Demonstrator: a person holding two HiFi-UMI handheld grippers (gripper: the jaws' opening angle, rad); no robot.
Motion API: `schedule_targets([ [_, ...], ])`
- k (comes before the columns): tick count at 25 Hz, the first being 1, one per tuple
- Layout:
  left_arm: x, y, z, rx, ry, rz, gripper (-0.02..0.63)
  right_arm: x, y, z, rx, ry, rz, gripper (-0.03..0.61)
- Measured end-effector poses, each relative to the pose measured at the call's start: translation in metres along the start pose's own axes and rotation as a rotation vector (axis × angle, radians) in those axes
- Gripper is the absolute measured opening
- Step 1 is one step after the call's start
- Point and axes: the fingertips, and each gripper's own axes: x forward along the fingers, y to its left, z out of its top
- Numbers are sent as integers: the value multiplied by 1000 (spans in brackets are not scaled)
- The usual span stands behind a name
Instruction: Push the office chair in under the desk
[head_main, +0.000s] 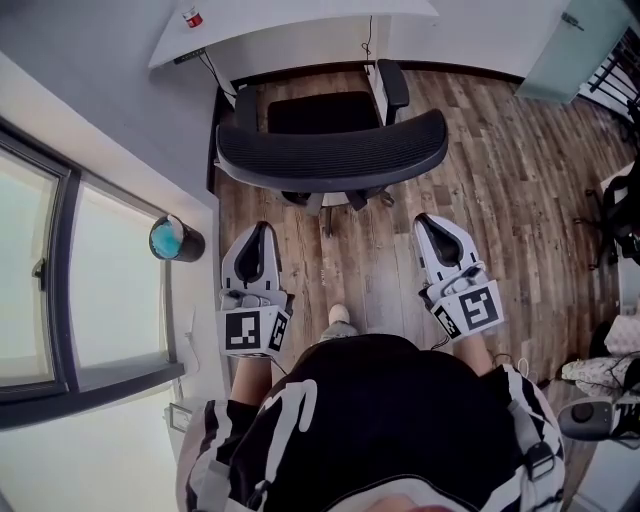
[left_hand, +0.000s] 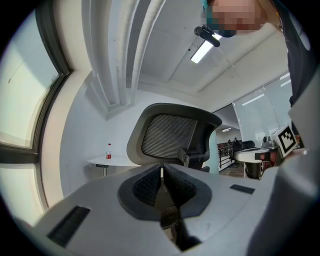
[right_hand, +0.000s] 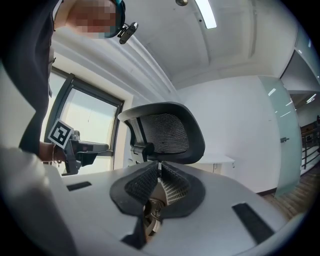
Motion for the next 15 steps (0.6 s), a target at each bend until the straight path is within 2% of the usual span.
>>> schedule_targets([
  [7,28,31,0,0,1,-8,8,29,-16,2,-1,-10,-63,12],
  [15,51,47,-2,11,15,-22,9,45,-34,3,-12,-17,-134,14],
])
